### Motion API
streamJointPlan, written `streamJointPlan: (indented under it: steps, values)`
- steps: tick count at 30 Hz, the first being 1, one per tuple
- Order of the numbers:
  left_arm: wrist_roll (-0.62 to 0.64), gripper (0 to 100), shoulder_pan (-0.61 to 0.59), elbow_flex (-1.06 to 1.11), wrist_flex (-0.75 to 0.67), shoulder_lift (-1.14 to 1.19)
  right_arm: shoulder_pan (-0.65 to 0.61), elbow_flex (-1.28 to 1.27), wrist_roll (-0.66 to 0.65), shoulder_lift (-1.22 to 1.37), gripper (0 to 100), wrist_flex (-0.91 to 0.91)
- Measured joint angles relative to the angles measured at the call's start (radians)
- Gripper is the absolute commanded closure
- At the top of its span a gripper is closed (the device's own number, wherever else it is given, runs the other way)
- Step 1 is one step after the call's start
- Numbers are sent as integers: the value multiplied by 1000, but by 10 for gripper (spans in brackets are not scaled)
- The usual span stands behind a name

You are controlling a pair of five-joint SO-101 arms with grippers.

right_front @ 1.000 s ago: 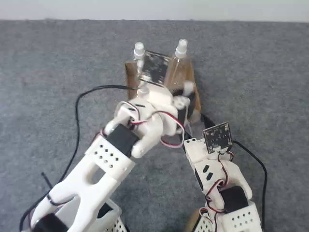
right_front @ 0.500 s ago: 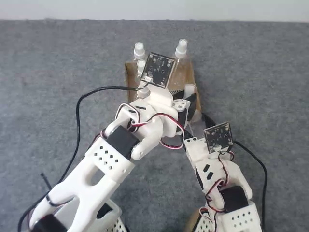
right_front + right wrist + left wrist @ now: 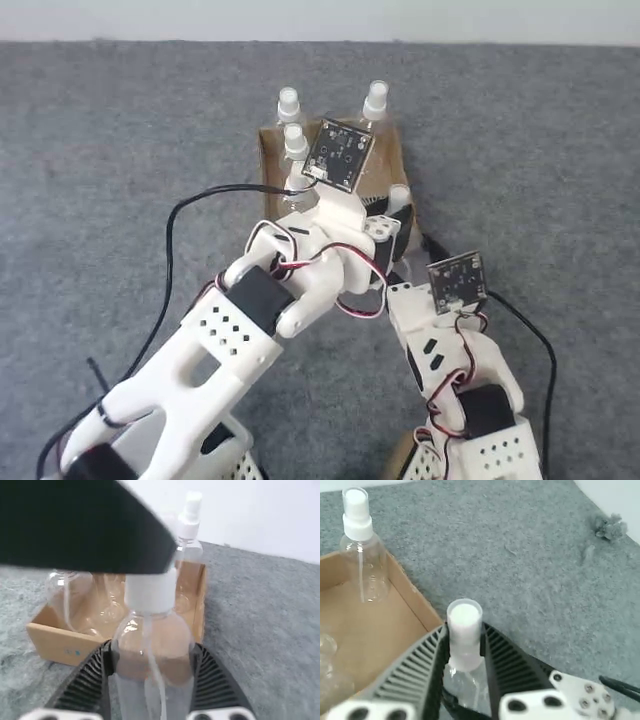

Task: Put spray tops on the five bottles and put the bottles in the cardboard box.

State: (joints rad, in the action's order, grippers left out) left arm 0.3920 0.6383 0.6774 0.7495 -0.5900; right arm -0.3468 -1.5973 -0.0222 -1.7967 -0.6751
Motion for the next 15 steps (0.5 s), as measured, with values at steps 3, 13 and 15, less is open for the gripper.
streamJointPlan:
  steps: [3, 13, 15]
  values:
    - [-6, 988, 12, 5, 8, -2, 40, 0, 25, -2, 991, 2]
    - [-40, 866, 29, 87, 40, -126, 38, 2, 28, -2, 991, 20]
    - [-38, 865, 29, 101, 40, -143, 38, 2, 28, -2, 991, 20]
